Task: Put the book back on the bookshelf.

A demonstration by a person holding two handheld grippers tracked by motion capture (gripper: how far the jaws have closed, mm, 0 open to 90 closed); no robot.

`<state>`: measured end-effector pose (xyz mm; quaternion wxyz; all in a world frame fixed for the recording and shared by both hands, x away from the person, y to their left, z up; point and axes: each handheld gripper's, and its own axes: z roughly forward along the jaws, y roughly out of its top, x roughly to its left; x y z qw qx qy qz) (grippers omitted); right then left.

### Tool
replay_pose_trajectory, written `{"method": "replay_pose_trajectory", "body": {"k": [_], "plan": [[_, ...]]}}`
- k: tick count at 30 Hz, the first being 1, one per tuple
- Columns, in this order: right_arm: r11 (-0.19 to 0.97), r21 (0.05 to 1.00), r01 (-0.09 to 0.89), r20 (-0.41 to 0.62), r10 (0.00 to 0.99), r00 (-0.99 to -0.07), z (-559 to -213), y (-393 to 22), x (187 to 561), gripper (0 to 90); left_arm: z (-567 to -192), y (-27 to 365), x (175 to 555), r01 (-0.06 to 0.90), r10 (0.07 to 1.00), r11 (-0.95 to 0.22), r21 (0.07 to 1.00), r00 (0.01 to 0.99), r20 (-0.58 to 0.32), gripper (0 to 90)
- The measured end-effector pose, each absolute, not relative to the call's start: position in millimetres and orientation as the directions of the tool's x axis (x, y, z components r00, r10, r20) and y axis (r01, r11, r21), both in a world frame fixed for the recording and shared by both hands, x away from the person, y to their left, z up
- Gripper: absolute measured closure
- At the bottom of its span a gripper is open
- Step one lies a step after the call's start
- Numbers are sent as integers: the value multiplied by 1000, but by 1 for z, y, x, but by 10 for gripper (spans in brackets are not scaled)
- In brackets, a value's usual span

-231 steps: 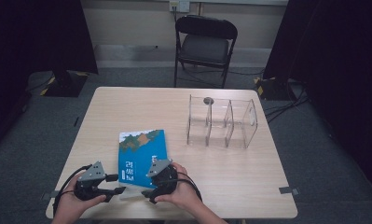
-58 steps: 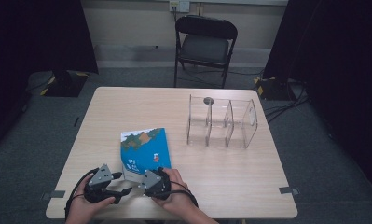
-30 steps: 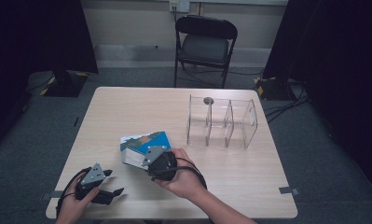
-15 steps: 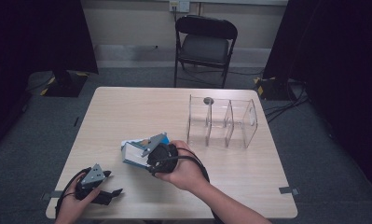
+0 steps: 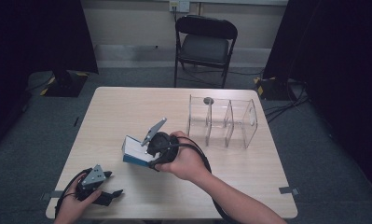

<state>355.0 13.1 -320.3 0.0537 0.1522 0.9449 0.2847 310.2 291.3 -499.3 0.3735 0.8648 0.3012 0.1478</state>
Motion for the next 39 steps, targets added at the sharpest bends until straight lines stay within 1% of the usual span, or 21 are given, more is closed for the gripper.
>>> {"method": "replay_pose_trajectory", "body": {"k": [5,10,18,24,33,34,39], "plan": [[800,537,267,5,314,-949,-315,14,357,617,-501,293,309,417,638,-526,741,770,19,161],[799,539,267,11,311,-950,-312,14,357,618,-501,294,310,419,635,-524,742,773,12,160],[787,541,296,54,318,-946,-300,12,357,619,-501,294,310,420,635,-523,742,772,10,160],[785,538,308,67,324,-944,-294,12,357,618,-501,295,310,422,635,-523,740,773,8,159],[781,542,311,62,332,-941,-287,16,366,613,-501,295,310,422,632,-526,739,775,8,159],[780,533,330,74,345,-936,-286,17,366,613,-501,295,309,423,633,-526,738,774,8,159],[783,525,332,86,339,-937,-283,20,375,610,-501,295,309,422,633,-522,742,774,5,158]]}}
